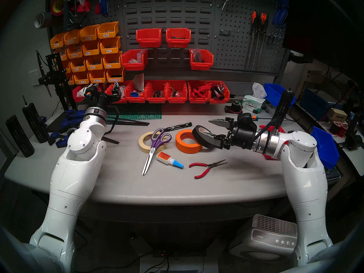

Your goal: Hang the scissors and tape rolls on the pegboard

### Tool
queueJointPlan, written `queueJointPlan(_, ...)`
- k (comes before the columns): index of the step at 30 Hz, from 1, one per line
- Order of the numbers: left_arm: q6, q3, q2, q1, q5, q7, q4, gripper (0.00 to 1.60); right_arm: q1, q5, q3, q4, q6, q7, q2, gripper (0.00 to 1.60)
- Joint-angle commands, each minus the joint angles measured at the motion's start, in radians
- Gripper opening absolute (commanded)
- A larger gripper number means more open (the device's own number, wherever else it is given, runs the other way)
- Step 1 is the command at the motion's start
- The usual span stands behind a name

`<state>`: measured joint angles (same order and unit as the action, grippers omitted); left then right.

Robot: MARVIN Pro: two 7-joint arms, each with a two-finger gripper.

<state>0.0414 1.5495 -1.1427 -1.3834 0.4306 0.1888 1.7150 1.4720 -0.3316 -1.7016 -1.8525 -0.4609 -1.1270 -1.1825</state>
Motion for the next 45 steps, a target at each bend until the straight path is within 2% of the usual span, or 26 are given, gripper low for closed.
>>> queueJointPlan(1,0.012,0.008,0.000,0.032,-0.001,0.002,0.027,1.60,-0.041,-0.012,0.007,-0.006,0.005,-0.025,0.008,1.60)
queueJointPlan(12,0.012,0.008,0.000,0.032,-0.001,0.002,0.027,1.60,-0.029,0.004,0.012,-0.004,0.013,-0.033,0.017,1.60)
queueJointPlan(24,0.012,0.008,0.000,0.032,-0.001,0.002,0.027,1.60,-0.014,0.039,0.032,0.015,0.042,0.011,-0.008,1.60)
queueJointPlan(33,0.012,0.008,0.000,0.032,-0.001,0.002,0.027,1.60,-0.032,0.084,0.059,0.058,0.089,0.051,-0.030,1.60)
queueJointPlan(45,0.012,0.008,0.000,0.032,-0.001,0.001,0.027,1.60,-0.031,0.114,0.060,0.041,0.113,0.084,-0.045,1.60)
